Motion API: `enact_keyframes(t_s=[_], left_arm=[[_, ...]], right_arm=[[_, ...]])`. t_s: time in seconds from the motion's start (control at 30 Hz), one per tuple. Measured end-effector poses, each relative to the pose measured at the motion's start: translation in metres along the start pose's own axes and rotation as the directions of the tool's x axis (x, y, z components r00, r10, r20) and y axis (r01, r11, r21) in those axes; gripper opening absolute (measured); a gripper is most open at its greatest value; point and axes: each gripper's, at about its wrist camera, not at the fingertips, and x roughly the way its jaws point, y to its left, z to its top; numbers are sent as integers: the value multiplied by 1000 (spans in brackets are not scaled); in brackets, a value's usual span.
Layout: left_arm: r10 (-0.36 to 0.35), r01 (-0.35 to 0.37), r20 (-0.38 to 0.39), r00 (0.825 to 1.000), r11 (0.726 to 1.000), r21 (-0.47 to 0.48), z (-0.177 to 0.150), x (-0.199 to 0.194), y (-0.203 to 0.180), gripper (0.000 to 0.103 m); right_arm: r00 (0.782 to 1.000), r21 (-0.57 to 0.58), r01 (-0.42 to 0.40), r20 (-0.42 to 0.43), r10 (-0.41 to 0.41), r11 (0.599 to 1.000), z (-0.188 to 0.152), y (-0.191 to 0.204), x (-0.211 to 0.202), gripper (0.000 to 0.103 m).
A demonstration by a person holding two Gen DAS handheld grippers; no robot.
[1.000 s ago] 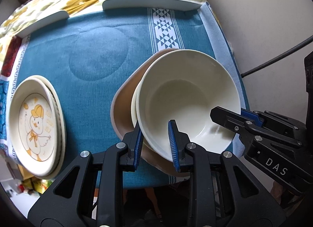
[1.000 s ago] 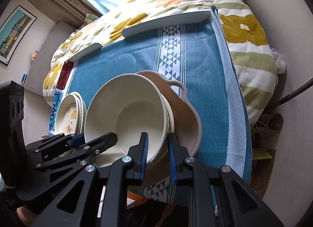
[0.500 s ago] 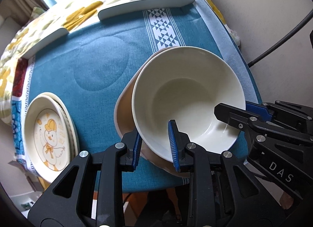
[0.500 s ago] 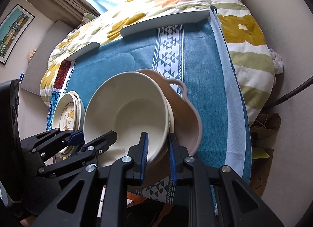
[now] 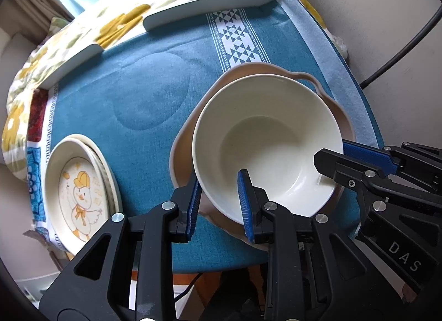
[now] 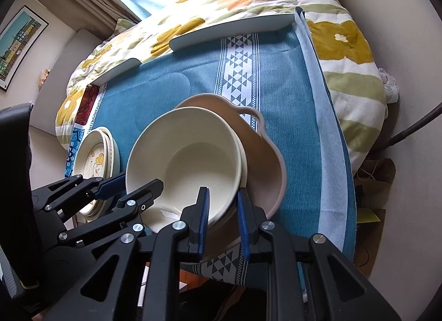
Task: Organize plates and bowls
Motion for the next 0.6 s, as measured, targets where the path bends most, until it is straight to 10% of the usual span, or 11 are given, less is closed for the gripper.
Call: enact_keyframes(t_s=[0.27,0.33,0.43,0.5,0.53,0.6], left_arm=[[-46,48,116,992,999,-19,11,-50,23,34],[-52,57,168,984,998,-24,14,-71,32,74],[-52,61,279,959,998,-25,12,-101,48,99],[-48,55,304,951,998,-14,10,-111,59,100],[-52,58,305,951,998,-10,12,-113,66,100],[-54,59,293,954,998,-7,14,-112,80,100]], right_arm=[[995,-15,-32,90,34,999,11,-1,-51,18],[993,-36,-23,115,27,999,16,0,-67,18],[988,-55,-39,146,46,998,20,-2,-86,22],[985,-77,-2,174,16,997,20,-4,-95,57],[982,-88,15,189,2,996,20,-4,-99,95],[978,-117,69,203,-45,991,20,-7,-102,103]])
